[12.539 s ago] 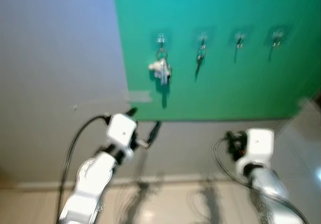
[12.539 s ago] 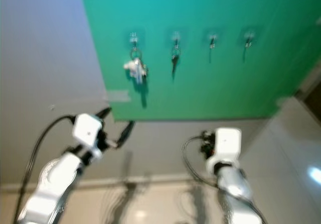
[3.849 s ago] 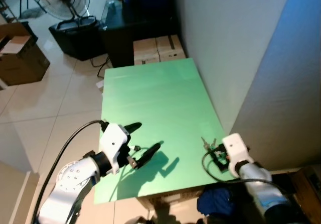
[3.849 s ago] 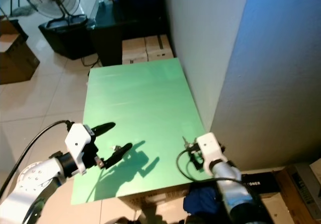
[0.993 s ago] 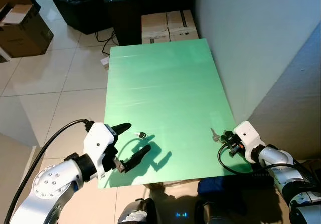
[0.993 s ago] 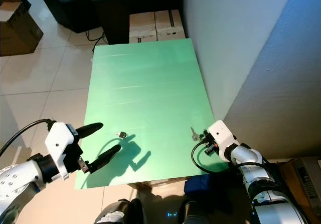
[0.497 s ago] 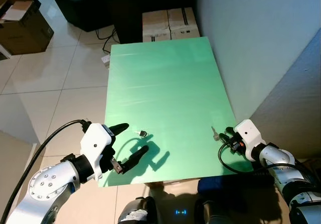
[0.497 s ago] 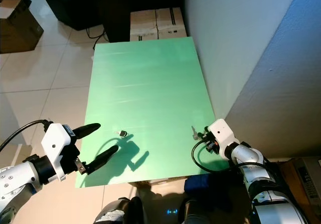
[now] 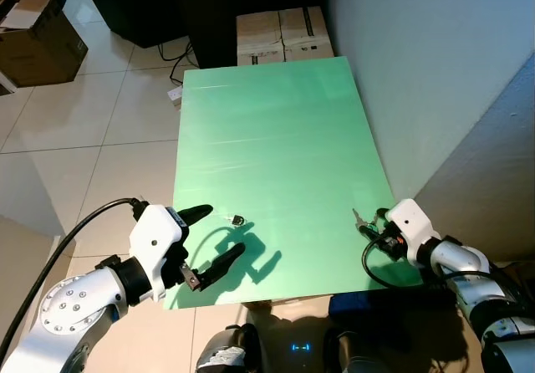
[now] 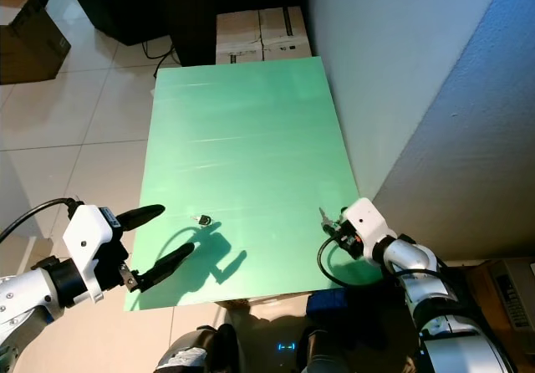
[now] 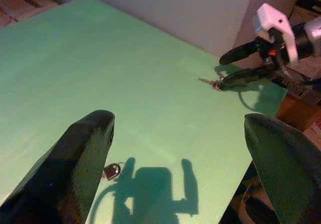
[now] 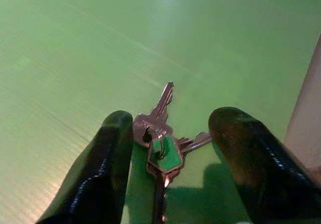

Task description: Hang keys on a hook

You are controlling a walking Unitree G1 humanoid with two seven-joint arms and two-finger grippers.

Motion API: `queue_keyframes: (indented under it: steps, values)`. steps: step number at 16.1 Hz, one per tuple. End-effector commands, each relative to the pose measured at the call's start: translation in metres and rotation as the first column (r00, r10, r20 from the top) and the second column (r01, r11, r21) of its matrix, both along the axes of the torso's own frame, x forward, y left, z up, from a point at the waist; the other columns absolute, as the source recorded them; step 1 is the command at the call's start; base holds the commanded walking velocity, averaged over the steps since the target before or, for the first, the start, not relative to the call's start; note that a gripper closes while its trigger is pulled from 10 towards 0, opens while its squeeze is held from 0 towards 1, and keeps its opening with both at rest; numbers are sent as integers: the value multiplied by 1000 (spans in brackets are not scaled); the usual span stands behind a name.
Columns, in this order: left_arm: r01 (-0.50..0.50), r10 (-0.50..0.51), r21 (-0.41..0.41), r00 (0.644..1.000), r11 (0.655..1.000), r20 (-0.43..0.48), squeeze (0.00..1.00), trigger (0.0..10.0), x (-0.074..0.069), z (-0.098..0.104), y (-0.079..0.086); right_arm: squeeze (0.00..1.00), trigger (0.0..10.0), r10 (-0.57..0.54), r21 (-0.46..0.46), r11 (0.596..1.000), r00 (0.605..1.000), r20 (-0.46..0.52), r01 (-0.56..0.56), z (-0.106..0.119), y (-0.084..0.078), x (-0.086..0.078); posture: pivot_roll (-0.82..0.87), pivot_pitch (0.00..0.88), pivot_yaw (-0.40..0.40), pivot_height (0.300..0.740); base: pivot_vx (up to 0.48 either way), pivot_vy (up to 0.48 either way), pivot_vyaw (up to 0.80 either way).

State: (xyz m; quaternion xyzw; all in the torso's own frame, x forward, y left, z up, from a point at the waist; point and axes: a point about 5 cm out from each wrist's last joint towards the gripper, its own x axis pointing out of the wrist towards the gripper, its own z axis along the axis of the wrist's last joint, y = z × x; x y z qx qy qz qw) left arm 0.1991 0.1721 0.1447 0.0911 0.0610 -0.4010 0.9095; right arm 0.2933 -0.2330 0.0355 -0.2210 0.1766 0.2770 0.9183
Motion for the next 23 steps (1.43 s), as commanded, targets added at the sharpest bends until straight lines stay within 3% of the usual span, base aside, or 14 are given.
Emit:
queue_keyframes:
  steps: [1, 2, 3, 10, 23]
  values:
    - [-3, 3, 8, 1000, 1000, 2, 0, 10000, -2, 4, 4, 1000, 10000, 9, -24, 1000, 1000, -3, -9, -2, 1, 0, 150, 226, 101, 740, 0, 0, 0]
    - [0, 0, 7, 1000, 1000, 2, 0, 10000, -3, 5, 5, 737, 10000, 15, -30, 999, 1000, -7, -15, -2, 3, 0, 153, 222, 101, 740, 0, 0, 0]
    - [1, -1, 7, 1000, 1000, 2, 0, 10000, -3, 5, 5, 0, 10000, 17, -31, 999, 1000, -9, -18, -3, 3, 0, 154, 221, 101, 740, 0, 0, 0]
    - [9, -8, 8, 1000, 1000, -11, 0, 10000, -5, 8, 7, 0, 10000, 30, -78, 996, 1000, -8, -31, -3, 11, 4, 171, 229, 106, 740, 0, 0, 0]
    - [4, -3, 10, 1000, 1000, -30, 0, 10000, -11, 7, 6, 0, 10000, -67, -31, 997, 996, -62, 65, -11, -5, -5, 169, 251, 101, 740, 0, 0, 0]
